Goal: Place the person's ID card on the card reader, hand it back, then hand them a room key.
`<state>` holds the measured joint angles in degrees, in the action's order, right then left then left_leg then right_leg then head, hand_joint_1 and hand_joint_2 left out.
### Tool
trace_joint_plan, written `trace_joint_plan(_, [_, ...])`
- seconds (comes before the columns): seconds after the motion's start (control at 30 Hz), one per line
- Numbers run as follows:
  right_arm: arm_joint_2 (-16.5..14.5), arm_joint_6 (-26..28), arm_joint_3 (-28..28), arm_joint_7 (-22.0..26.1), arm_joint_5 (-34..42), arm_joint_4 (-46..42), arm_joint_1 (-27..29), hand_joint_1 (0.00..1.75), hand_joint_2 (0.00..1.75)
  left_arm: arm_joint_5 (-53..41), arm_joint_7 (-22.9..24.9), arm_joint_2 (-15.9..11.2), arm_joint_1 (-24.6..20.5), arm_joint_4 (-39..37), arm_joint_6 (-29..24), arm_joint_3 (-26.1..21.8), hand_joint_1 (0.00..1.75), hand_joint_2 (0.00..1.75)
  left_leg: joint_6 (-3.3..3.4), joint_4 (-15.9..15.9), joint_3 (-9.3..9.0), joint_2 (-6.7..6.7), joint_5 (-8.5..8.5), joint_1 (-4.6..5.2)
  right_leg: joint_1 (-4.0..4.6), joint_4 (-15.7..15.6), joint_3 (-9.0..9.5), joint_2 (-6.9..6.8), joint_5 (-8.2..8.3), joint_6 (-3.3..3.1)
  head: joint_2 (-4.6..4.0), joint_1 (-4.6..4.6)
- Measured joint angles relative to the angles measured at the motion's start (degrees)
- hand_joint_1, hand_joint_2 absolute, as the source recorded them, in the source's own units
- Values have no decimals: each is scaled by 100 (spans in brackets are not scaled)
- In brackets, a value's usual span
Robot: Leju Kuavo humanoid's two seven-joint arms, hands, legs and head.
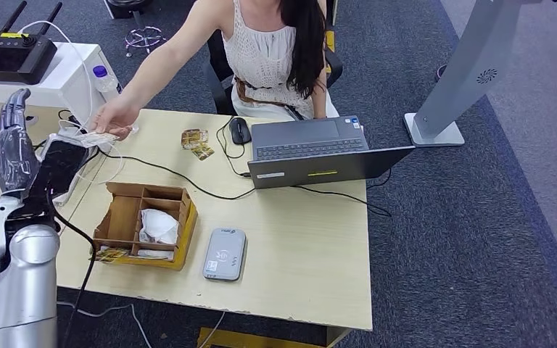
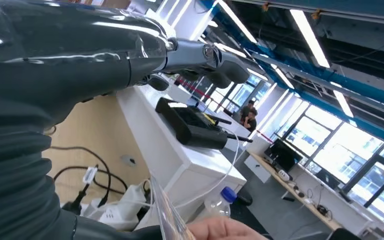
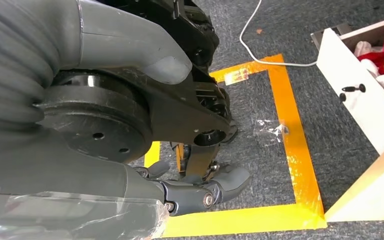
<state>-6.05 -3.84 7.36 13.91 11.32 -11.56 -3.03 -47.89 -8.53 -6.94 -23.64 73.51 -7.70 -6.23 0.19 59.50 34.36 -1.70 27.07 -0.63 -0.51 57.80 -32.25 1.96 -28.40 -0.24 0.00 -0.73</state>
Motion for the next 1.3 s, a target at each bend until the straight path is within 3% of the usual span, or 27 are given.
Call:
trace_joint_plan(0.13, [-11, 8, -30, -61, -37, 0, -16, 0, 175, -632, 224, -197, -302, -183, -241, 354, 21, 175, 0, 0, 0, 0, 0, 0, 0, 1, 0, 0, 1, -1, 0, -1])
trace_joint_plan(0.17, [-16, 13, -36, -73, -45, 0, -20, 0, 175, -788, 279, -243, -375, -229, -302, 439, 40, 175, -1, 0, 0, 0, 0, 0, 0, 1, 0, 0, 1, -1, 0, -2])
trace_joint_plan(0.27, [-27, 22, -51, -110, -73, 0, -38, 0, 175, -1259, 444, -385, -591, -362, -481, 685, 155, 175, -1, 0, 0, 0, -1, 0, 0, 1, -1, 0, 2, -3, 0, -1])
trace_joint_plan(0.3, [-30, 23, -55, -123, -87, 0, -45, 0, 175, -1420, 501, -436, -662, -408, -542, 767, 175, 175, -2, 0, 0, 0, -1, 0, 0, 2, -1, 0, 2, -3, 0, -1])
trace_joint_plan(0.53, [-32, 82, -62, -191, -151, 0, -68, 0, 175, -2283, 760, -662, -1013, -714, -909, 1213, 175, 175, -2, 0, 1, 1, -1, 0, 0, 2, -1, 1, 4, -6, 0, 0])
trace_joint_plan(1.3, [-33, 91, -63, -207, -211, 0, -71, 0, 175, -2167, 690, -752, -1219, -1082, -978, 1503, 175, 175, -2, 0, 1, 1, -1, 0, 0, 3, -2, 1, 4, -6, 0, -1])
